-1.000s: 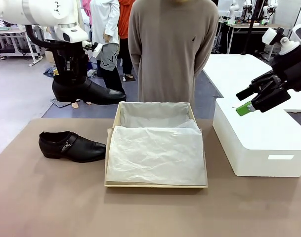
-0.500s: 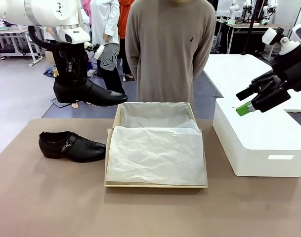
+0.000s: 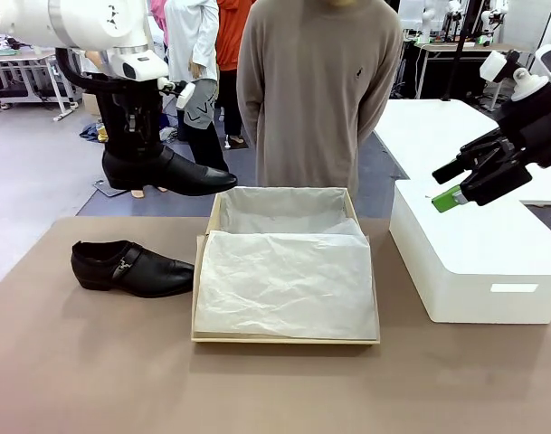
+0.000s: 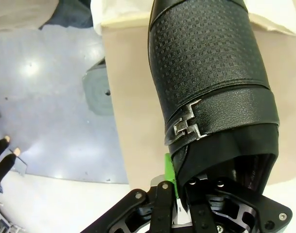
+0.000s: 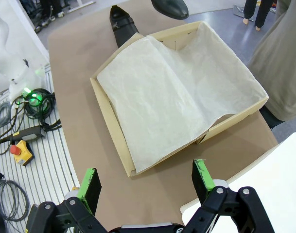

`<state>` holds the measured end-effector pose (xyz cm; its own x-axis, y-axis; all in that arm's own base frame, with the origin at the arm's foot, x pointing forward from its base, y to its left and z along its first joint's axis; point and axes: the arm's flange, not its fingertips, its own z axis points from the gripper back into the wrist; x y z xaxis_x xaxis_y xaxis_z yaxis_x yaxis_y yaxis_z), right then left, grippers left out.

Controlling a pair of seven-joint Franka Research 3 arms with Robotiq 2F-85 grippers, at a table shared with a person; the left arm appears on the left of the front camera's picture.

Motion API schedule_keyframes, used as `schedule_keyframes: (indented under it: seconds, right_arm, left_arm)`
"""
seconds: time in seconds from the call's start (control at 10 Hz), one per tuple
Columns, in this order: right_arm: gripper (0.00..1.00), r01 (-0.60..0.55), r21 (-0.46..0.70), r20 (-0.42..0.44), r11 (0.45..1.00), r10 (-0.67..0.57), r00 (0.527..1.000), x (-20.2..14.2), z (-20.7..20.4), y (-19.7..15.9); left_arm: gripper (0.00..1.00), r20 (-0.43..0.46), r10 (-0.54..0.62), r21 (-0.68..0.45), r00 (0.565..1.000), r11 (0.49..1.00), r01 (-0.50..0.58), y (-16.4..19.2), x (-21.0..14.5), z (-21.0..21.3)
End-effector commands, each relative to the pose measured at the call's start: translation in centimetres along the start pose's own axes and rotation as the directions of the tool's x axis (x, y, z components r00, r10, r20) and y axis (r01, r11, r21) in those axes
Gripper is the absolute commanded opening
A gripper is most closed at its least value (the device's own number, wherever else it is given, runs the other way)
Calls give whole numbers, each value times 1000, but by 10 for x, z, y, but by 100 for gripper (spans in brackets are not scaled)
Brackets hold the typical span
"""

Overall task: Pack the shoes into the box.
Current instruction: Place one shoe of the Shoes into the Shoes Box.

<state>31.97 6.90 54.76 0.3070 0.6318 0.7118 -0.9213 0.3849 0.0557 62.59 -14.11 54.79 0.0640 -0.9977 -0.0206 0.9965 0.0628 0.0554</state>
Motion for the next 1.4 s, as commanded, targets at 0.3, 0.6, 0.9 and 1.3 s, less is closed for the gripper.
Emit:
schedule_keyframes:
  seconds: [0.3, 0.6, 0.9, 1.3]
  right_arm:
    - [100, -24, 13, 29, 1000, 23, 999, 1, -1, -3]
    - [100, -24, 13, 29, 1000, 23, 999, 1, -1, -3]
    - [100, -24, 13, 29, 1000, 23, 999, 1, -1, -3]
    - [100, -24, 13, 29, 1000, 23, 999, 1, -1, -3]
  left_arm:
    - [0, 18, -10, -7, 1000, 1000, 11, 4, 90, 17]
    - [0, 45, -22, 3, 999, 1000, 22, 13, 140, 2]
    - [0, 42, -24, -4, 999, 1000, 24, 7, 173, -14]
    - [0, 50, -76, -57, 996, 995, 79, 5, 183, -21]
